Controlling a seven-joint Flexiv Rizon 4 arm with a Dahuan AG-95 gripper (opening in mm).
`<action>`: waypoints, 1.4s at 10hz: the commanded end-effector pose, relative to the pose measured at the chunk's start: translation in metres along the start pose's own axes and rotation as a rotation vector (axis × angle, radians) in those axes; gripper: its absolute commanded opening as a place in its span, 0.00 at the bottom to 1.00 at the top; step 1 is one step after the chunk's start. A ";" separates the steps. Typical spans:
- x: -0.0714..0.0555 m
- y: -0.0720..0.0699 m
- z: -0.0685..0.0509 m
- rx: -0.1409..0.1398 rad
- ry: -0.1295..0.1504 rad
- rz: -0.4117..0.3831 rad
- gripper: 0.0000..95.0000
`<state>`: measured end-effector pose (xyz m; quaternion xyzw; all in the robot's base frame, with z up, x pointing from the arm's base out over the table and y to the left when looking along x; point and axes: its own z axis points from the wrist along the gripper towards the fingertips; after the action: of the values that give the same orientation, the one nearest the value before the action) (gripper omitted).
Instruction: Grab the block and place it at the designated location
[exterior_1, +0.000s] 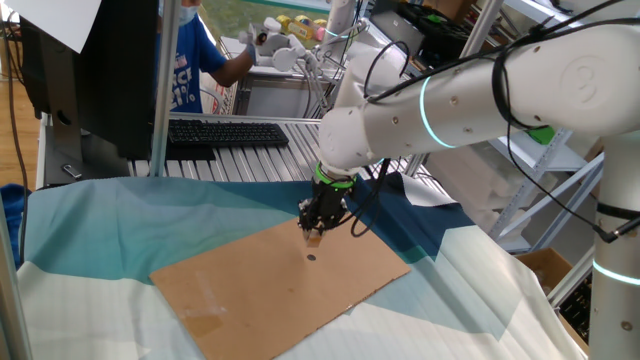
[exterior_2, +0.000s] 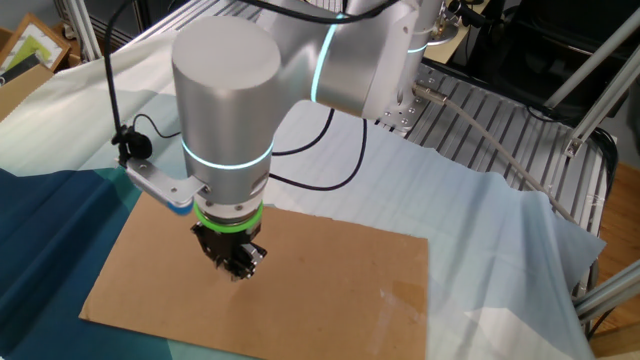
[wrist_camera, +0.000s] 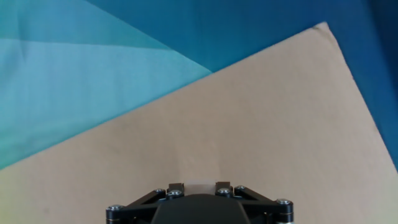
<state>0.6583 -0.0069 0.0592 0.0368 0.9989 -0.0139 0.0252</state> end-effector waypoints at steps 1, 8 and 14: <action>-0.002 0.003 0.005 -0.001 0.002 0.004 0.00; -0.002 -0.003 0.030 -0.011 -0.013 0.004 0.00; 0.011 -0.006 0.029 -0.007 -0.013 0.014 0.00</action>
<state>0.6458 -0.0122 0.0310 0.0450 0.9985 -0.0075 0.0298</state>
